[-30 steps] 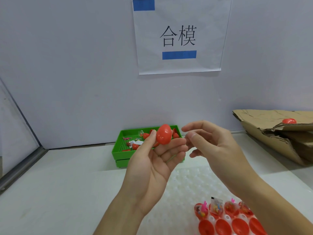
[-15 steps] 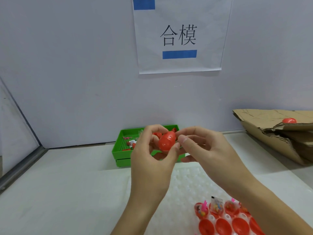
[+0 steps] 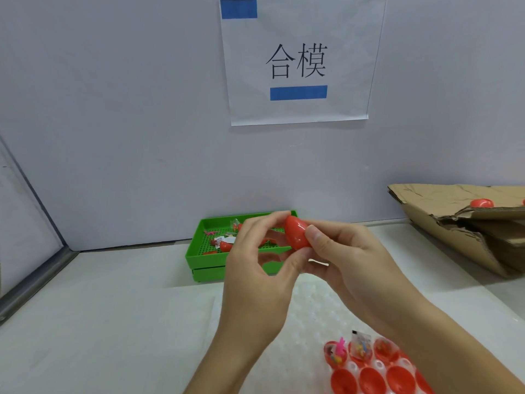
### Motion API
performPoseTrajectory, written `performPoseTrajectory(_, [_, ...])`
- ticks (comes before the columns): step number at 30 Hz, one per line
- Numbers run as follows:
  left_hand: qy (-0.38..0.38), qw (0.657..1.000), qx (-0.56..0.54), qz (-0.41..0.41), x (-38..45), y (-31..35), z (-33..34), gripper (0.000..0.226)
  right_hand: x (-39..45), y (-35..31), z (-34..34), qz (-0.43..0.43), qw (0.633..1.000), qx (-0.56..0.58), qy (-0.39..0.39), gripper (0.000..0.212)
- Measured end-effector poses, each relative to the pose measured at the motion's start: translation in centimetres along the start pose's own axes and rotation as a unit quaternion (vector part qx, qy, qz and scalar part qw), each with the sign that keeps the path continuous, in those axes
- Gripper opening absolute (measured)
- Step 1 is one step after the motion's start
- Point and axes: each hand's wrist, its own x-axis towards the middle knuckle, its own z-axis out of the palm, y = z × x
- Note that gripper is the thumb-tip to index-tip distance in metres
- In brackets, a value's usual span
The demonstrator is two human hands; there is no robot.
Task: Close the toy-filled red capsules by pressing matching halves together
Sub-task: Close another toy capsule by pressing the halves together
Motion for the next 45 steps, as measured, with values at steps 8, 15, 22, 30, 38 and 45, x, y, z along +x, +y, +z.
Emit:
performPoseTrajectory(8, [0.044,0.992,-0.098,-0.058,0.3,-0.1,-0.3,0.021,0.3,0.0,-0.6,0.024,0.992,-0.073,0.097,0.026])
performPoseTrajectory(15, [0.039,0.982,-0.154,-0.104,0.4,-0.6,-0.6,0.026,0.2,0.1,-0.8,0.034,0.989,-0.084,0.113,0.021])
performPoseTrajectory(22, [0.029,0.997,-0.043,-0.050,0.3,-1.1,-0.6,0.046,0.2,0.1,-0.6,0.041,0.986,-0.121,0.104,0.017])
performPoseTrajectory(30, [0.019,0.997,0.075,0.016,0.0,-0.8,-0.5,0.044,-0.4,-0.1,0.4,-0.014,0.961,-0.253,0.109,0.020])
performPoseTrajectory(38, [-0.018,0.985,0.157,0.067,0.0,-1.1,-0.6,0.057,-0.4,0.5,1.3,-0.023,0.977,-0.166,0.131,0.025])
performPoseTrajectory(45, [0.003,0.991,0.126,0.037,0.2,-0.9,-1.3,0.056,2.0,0.6,-3.8,0.065,0.965,0.129,0.220,0.016])
